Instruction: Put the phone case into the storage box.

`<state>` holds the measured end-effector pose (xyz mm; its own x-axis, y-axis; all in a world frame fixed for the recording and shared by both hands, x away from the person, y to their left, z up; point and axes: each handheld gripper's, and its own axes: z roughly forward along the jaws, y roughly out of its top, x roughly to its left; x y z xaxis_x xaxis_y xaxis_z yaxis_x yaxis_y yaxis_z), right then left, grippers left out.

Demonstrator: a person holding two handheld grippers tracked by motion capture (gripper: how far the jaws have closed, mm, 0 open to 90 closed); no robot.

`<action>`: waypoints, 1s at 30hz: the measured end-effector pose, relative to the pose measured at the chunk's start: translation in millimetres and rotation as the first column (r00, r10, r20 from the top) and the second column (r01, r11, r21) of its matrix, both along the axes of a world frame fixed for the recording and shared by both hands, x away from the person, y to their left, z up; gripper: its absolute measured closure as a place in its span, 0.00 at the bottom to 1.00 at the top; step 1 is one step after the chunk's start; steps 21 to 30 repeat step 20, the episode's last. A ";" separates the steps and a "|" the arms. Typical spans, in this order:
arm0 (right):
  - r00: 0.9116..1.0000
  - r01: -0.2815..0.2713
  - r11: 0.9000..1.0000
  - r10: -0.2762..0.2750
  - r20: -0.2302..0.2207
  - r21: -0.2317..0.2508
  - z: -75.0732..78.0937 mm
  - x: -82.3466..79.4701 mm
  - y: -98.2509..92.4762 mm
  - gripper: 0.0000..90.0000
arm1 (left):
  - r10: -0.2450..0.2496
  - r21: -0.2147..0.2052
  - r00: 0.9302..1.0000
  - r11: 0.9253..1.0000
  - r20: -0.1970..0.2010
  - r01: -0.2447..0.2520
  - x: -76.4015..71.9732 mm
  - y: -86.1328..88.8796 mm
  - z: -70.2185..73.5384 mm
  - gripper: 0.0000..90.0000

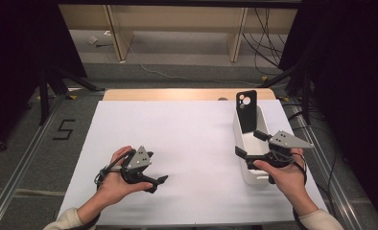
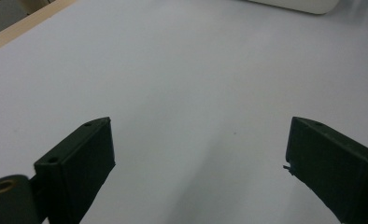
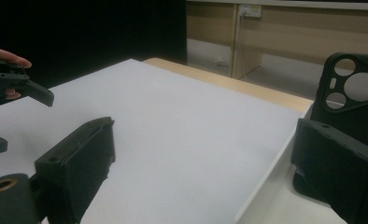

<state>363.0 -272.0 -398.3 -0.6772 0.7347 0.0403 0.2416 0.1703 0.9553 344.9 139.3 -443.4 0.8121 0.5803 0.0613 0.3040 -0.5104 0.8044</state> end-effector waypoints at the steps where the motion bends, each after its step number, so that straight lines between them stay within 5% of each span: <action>1: 1.000 -0.003 1.000 0.003 -0.001 0.001 -0.3 -0.4 0.2 0.08 | 0.000 -0.001 1.000 1.000 0.001 0.000 0.0 0.0 0.1 0.09; 30: 1.000 -0.019 1.000 0.019 0.009 0.003 -0.8 -2.6 3.6 0.08 | 0.002 -0.011 1.000 1.000 0.002 -0.002 0.9 -0.4 0.0 0.09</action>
